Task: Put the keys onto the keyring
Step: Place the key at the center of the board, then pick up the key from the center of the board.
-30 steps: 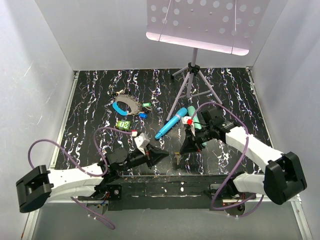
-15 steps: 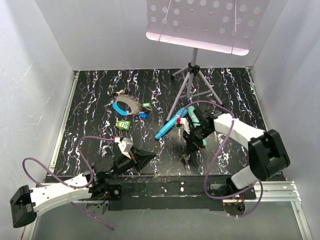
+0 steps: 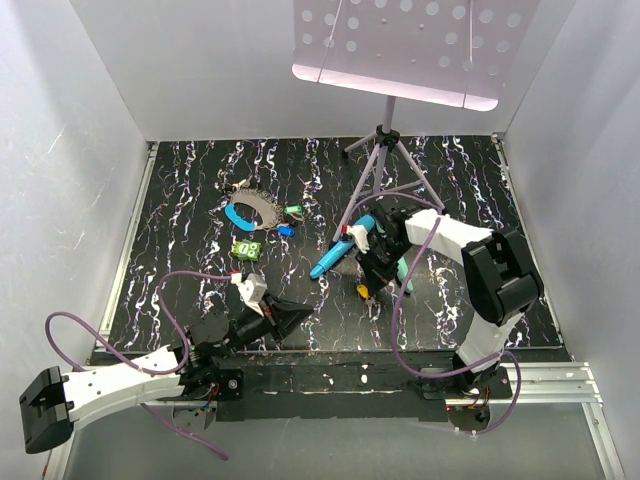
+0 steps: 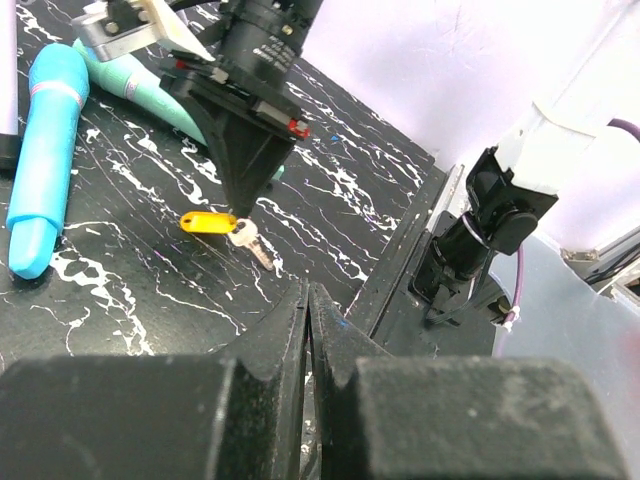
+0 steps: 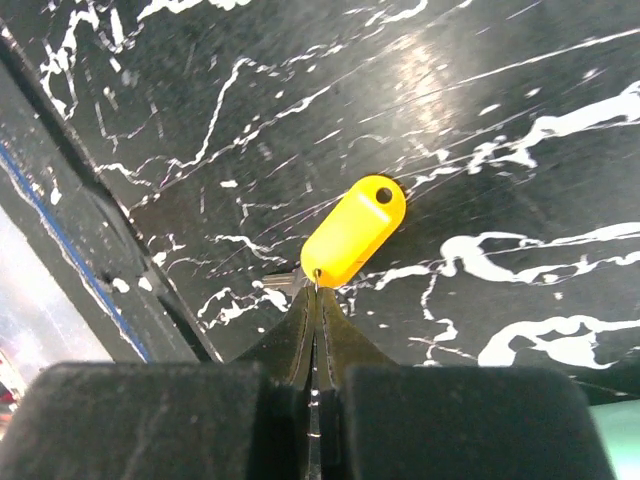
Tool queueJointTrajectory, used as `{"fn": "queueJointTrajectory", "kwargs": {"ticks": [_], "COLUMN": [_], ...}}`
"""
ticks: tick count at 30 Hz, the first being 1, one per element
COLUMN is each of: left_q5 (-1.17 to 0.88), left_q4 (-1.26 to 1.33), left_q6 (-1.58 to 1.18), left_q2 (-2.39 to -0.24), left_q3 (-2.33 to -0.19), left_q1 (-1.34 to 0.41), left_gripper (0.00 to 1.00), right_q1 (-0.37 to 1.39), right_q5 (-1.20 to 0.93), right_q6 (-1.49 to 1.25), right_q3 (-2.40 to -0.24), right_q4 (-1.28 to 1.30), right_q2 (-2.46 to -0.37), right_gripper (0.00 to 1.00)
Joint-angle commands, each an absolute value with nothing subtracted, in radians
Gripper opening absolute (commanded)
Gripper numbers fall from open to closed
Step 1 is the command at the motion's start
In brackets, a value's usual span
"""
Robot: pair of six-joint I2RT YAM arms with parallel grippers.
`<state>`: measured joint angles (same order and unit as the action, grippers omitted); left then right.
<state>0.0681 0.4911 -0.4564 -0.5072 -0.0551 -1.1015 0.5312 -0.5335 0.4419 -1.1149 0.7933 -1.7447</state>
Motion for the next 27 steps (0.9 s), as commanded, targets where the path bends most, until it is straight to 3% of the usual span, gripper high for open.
{"fn": "queueJointTrajectory", "kwargs": {"ticks": [1,9,16,27], "left_q5": [0.078,0.092,0.095,0.097], "left_q4": [0.525,0.529,0.526,0.528], "left_q6": [-0.463,-0.471,-0.474,-0.474], "left_q2": [-0.499,-0.474,-0.468,-0.462], "left_q3": [-0.002,0.028,0.032,0.040], "left_q1": [-1.097,-1.097,-1.097,-1.097], "left_gripper": [0.03,0.04,0.04,0.04], "right_q1": [0.535,0.535,0.535,0.534], "right_q5": [-0.488,-0.450,-0.488,-0.514], "right_q6": [0.382,0.359,0.373,0.380], "right_q3": [-1.173,-1.178,-1.177,-1.192], "right_q4": [0.753,0.732,0.756,0.767], "right_q2": [-1.790,-1.821,-1.819,-1.824], "right_gripper": [0.01,0.01,0.13,0.20]}}
